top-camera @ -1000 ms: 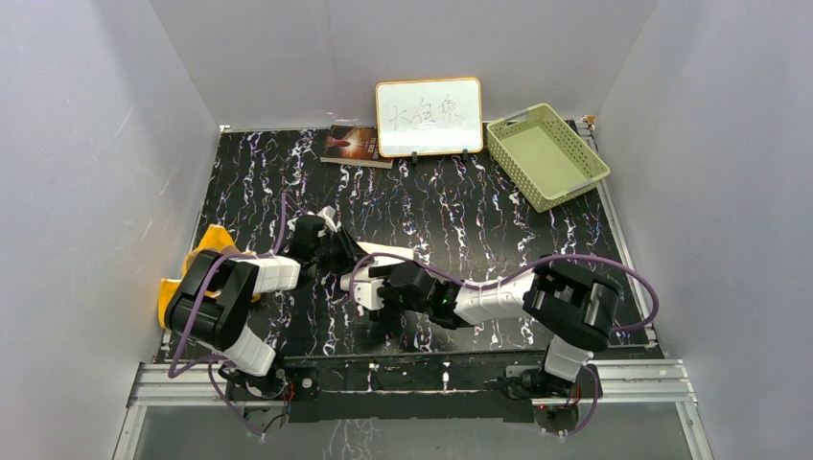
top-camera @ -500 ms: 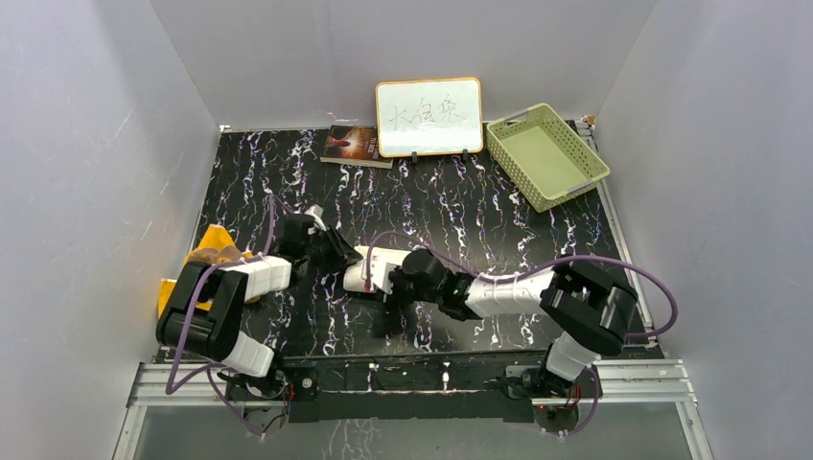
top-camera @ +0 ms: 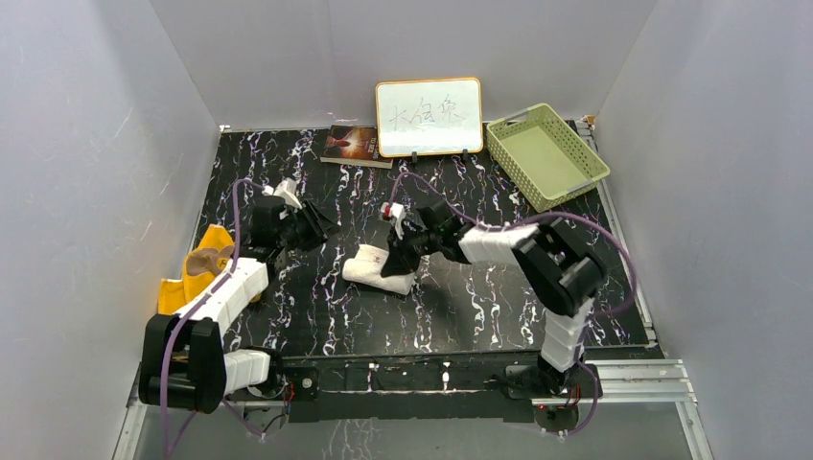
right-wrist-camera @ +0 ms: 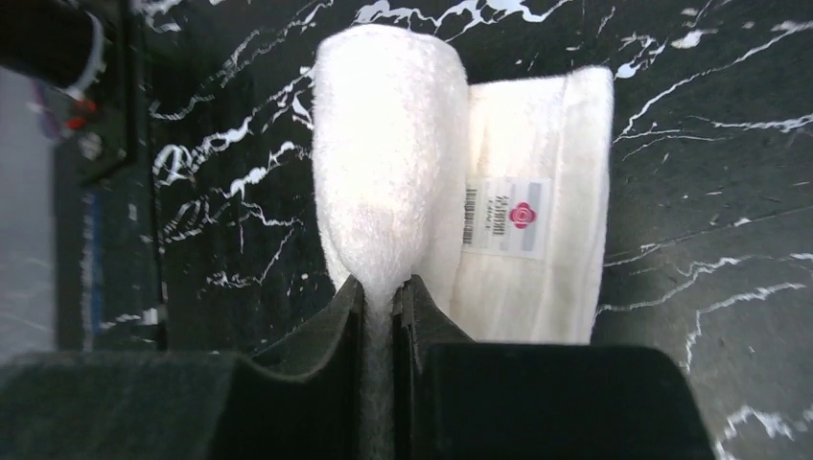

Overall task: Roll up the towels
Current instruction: Roll the towel at the center of the board.

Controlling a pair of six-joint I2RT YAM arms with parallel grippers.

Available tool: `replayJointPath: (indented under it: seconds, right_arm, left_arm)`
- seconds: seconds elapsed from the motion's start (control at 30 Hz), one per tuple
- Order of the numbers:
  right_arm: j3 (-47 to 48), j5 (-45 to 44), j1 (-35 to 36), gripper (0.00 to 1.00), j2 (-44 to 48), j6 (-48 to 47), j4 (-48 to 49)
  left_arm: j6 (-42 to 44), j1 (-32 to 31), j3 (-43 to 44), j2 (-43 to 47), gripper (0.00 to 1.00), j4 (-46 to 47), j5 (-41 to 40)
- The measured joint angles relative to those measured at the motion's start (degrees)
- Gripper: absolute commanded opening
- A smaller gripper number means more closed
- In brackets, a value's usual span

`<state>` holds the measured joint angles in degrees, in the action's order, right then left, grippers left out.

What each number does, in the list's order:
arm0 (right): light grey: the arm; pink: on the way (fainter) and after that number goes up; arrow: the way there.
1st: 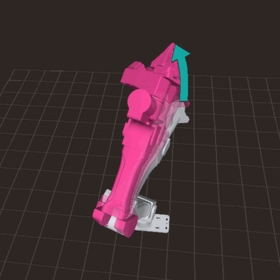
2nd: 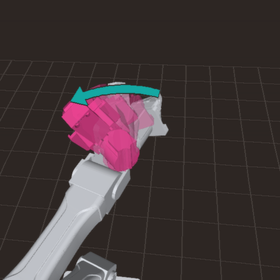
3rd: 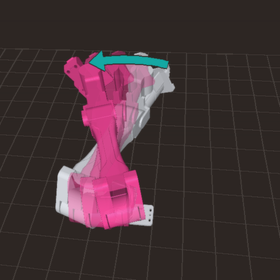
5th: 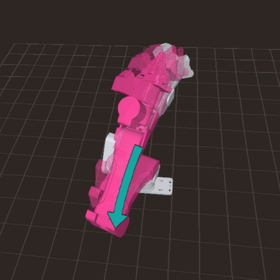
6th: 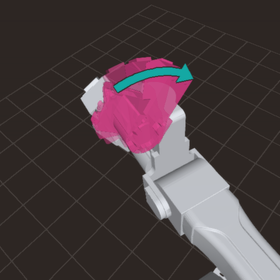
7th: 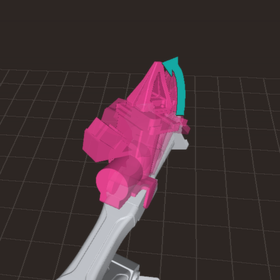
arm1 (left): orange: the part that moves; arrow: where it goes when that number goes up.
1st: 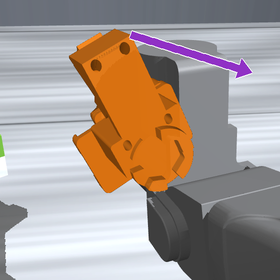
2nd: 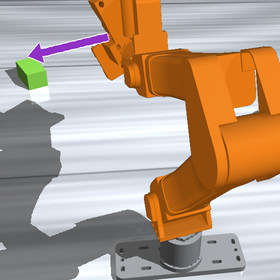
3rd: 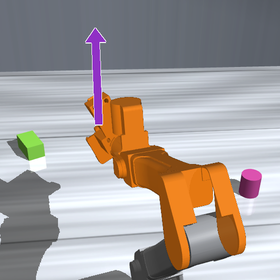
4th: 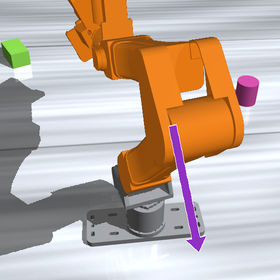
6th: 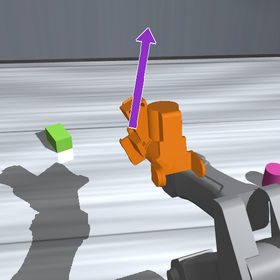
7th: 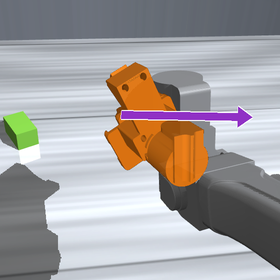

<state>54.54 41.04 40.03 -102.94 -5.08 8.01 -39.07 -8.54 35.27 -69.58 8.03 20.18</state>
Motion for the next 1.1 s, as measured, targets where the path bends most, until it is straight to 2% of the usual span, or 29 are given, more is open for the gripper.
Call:
replayJointPath:
  seconds: [0.1,0.23,0.4,0.57,0.7,0.77,0.8,0.83,0.9,1.1]
  right_arm:
    - [4.8,9.9,-3.3,0.05,-7.9,7.9,0.5]
    - [4.8,17.1,-6.4,0.06,-11.9,18.4,6.0]
    - [5.3,20.1,-7.8,0.16,-14.6,28.0,9.1]
    - [8.4,21.1,-8.3,0.21,-17.0,30.3,5.7]
    - [8.7,20.9,-8.3,0.25,-17.1,30.6,4.5]
    - [8.7,20.5,-8.3,0.43,-17.1,30.6,4.1]
    - [8.7,20.3,-8.3,0.78,-17.1,30.4,4.0]
    - [8.7,20.0,-8.4,0.96,-17.0,30.5,3.7]
    - [8.9,22.9,-8.6,0.98,-16.1,31.5,3.6]
    - [8.7,10.5,-8.1,0.98,-8.8,25.1,1.9]
  left_arm:
    - [0.1,-1.5,0.0,-0.1,0.32,0.1,2.0]
    - [-0.1,-5.5,0.0,-0.4,0.32,1.0,4.2]
    - [-2.7,-8.8,-0.6,-2.8,0.31,4.8,6.5]
    - [-7.8,-10.1,-4.7,-7.4,0.29,12.4,7.9]
    - [-11.6,-10.7,-7.5,-15.2,0.29,18.7,8.7]
    - [-12.6,-10.7,-7.8,-16.9,0.28,20.9,8.7]
    - [-12.6,-10.8,-7.8,-17.2,0.28,21.9,8.7]
    - [-12.5,-11.0,-7.8,-17.4,0.28,22.5,8.3]
    - [-12.2,-11.3,-7.7,-18.0,0.28,23.2,7.6]
    - [-10.3,-12.3,-5.6,-20.2,0.27,22.9,5.8]
